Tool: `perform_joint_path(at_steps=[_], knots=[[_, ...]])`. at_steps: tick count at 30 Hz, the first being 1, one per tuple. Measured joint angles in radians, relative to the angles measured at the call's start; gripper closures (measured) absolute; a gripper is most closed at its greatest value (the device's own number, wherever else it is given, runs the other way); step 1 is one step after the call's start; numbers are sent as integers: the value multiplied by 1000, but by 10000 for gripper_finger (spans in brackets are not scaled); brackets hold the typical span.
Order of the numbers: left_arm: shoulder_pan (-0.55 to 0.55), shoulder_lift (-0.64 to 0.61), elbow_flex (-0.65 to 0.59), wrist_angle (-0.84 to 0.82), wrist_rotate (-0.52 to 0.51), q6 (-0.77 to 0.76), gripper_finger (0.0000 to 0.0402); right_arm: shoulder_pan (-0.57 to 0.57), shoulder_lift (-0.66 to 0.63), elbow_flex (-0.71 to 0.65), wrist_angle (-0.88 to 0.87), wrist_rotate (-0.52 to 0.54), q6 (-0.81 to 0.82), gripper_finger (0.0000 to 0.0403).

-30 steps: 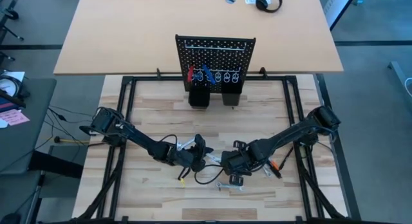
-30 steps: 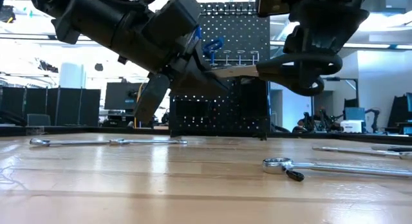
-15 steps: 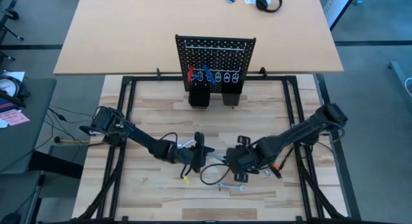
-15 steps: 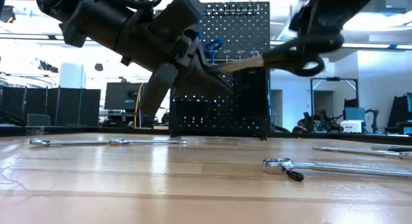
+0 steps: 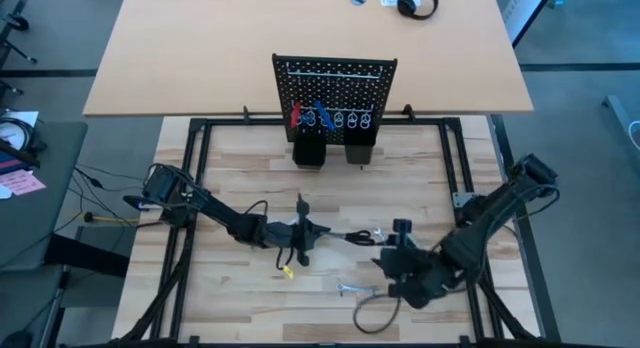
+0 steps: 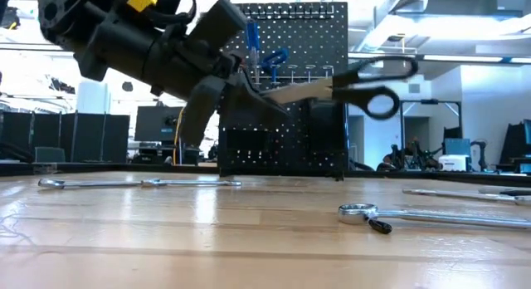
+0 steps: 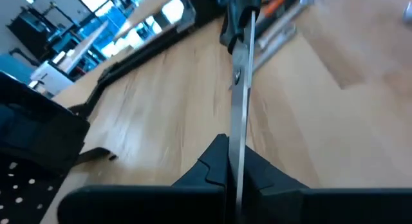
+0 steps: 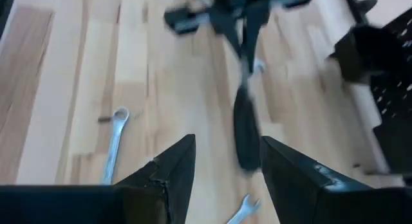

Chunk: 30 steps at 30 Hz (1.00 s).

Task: Hang tools onto peg board
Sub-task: Hang the black scissors on the pegboard

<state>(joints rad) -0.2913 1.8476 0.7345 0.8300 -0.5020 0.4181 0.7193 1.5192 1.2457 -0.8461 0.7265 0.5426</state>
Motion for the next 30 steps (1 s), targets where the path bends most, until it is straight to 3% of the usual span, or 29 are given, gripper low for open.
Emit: perform_joint_path(at_steps=[5, 9, 13, 18, 20, 22, 24, 27, 30], knots=[[23, -50, -113, 192, 71, -77, 401, 12, -62, -199, 31, 14, 216, 220], [60, -115, -250, 413, 169, -172, 401, 4, -114, -402, 249, 18, 291, 220], [106, -158, -351, 619, 286, -253, 401, -60, -105, -551, 624, 80, 161, 220], [138, -163, -396, 738, 391, -313, 401, -208, -23, -597, 1071, 109, -77, 220], [139, -162, -396, 734, 416, -325, 401, -252, 23, -604, 1328, 5, -313, 220], [139, -162, -396, 737, 423, -326, 401, -285, 74, -612, 1620, -206, -543, 220], [139, -164, -396, 736, 433, -329, 401, -317, 113, -613, 1843, -358, -647, 220], [132, -174, -395, 740, 452, -329, 401, -361, 132, -613, 1978, -418, -709, 220], [122, -187, -395, 733, 462, -324, 401, -392, 136, -614, 1972, -422, -670, 220]])
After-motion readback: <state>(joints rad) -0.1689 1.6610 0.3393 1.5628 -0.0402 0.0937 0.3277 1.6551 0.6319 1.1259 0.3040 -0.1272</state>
